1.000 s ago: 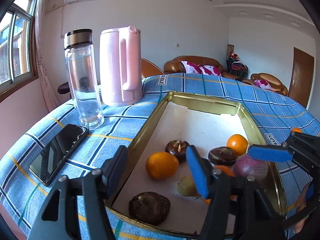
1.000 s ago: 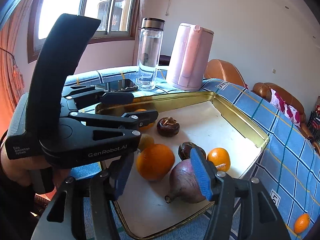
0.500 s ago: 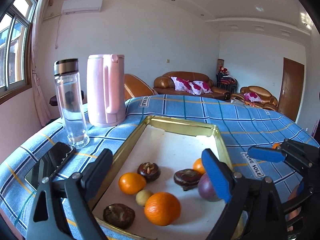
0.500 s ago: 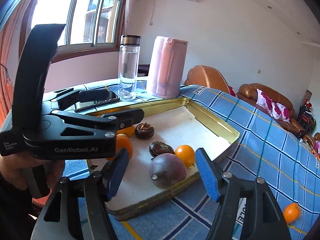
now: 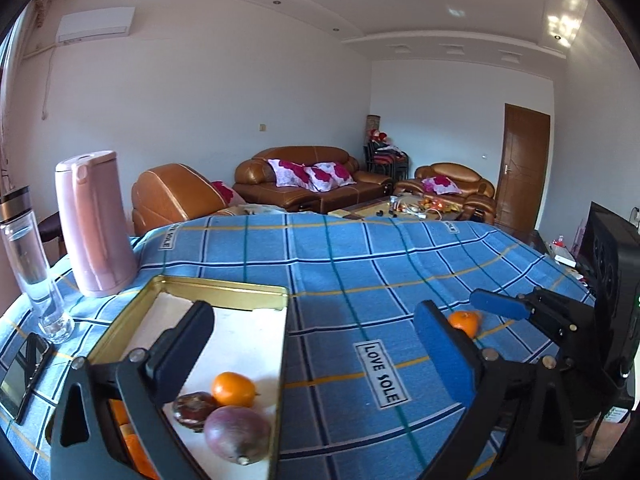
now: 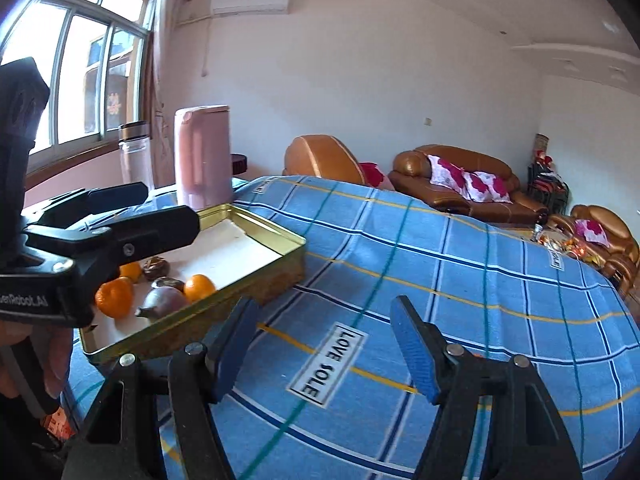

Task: Organize fruits
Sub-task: 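Move both open tools back toward the remaining fruit on the cloth, then grasp the last orange with the left tool while the right tool grasps the small yellow-brown fruit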

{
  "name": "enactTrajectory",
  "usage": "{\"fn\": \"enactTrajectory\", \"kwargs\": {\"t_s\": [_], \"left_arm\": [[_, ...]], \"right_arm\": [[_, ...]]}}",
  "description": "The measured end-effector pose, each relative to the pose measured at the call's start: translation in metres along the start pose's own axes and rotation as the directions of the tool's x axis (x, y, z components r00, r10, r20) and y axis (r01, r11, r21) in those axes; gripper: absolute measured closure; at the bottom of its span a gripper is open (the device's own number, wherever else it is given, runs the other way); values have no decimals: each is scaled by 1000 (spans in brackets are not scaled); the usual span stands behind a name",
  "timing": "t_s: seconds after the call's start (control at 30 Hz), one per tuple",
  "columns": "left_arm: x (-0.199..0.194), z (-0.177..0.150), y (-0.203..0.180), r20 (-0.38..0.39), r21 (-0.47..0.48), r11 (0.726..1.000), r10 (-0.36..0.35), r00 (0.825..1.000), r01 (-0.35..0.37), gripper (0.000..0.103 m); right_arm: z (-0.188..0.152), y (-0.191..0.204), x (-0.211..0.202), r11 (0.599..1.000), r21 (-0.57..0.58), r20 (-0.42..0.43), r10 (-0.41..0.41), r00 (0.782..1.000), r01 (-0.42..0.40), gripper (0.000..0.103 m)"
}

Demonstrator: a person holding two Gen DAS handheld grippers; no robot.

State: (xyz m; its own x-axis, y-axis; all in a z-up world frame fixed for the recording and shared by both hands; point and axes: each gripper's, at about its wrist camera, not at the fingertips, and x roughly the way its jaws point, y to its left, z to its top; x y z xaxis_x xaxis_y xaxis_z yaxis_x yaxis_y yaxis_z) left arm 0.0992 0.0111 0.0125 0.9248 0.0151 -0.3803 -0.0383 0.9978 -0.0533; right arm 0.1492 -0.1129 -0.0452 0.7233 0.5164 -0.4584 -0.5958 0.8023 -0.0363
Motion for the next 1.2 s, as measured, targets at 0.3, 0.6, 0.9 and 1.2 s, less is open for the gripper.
{"fn": "enactTrajectory", "kwargs": {"t_s": [0.3,0.6,0.9,1.2], "left_arm": [[48,7,-66,-66,77,995,-63,996,68,1],[110,-12,-119,-173,132,984,-93,981,117,1],[154,-26,-160,-290,199,962,-123,949,186,3],[178,-31,-171,-403,167,948,-187,896,272,26]], "right_arm": [[-15,-82,1,962,177,-57,-199,978,206,33],[-34,-139,2,906,286,-126,-288,949,313,33],[-45,-169,5,861,355,-158,-329,931,364,33],[-43,-170,8,870,329,-164,-329,930,366,33]]}}
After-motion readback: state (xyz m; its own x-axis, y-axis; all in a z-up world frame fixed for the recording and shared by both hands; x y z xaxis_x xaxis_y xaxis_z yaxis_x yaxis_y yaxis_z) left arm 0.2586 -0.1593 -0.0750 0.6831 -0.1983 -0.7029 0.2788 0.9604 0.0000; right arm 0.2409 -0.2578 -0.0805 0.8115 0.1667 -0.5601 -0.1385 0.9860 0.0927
